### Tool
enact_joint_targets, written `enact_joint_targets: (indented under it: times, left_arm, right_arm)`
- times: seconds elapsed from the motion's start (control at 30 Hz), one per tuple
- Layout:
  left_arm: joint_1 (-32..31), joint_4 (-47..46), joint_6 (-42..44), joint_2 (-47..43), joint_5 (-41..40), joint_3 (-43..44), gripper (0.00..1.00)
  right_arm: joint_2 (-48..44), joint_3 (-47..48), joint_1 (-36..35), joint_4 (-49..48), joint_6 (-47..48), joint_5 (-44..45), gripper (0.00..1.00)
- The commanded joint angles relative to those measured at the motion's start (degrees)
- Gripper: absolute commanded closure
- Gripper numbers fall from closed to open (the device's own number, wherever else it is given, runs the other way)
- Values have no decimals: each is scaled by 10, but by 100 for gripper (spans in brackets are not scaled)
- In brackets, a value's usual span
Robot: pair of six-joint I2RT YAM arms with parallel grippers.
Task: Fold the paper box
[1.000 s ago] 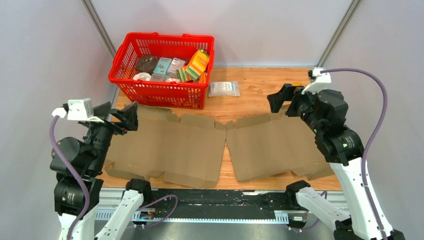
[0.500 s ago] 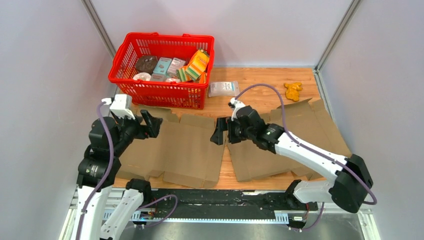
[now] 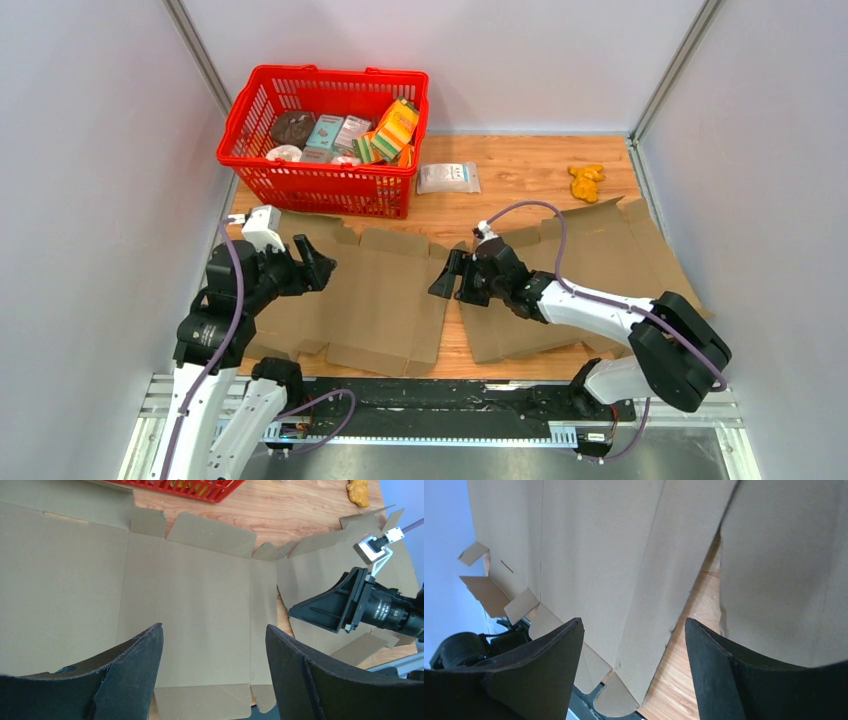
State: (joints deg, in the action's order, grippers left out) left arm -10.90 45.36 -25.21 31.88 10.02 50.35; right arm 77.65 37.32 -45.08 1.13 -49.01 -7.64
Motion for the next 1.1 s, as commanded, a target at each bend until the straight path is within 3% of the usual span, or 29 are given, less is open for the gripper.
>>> enact_joint_targets:
  times: [0.0,0.1,0.33,0.47,0.53,0.57,0.6,0.73,0.87,1.07]
  left_arm:
    - [-2,-4,-19,-7,7,4,18]
    - [-1,-3,-29,-19,-4,1,19]
    - [-2,0,-40,-45,-27,5,19]
    - [-1,2,-45,-52,-33,6,20]
    - [-1,2,-47,-54,-37,5,20]
    - [-1,2,-47,-55,-36,6,21]
    - [-2,2,-47,-55,-36,8,21]
    - [-2,7,-43,-54,-39,14,21]
    - [-1,5,-40,-57,-46,12,21]
    - [-1,-21,-50,-50,-42,-7,21]
  right_arm:
    - [14,-33,10,-102,-71,21,24]
    - [50,-63,17,-172,-106,1,27]
    - [150,-76,17,-301,-121,-40,50]
    - [191,-75,17,-383,-144,-56,79]
    - [199,-68,17,-387,-144,-52,88]
    - [198,-67,17,-382,-139,-50,100]
    - [194,-66,17,-376,-133,-48,100]
    - [112,-48,12,-266,-50,-19,100]
    - [-67,-51,7,-34,-7,64,100]
    - [-255,-73,7,220,-13,120,100]
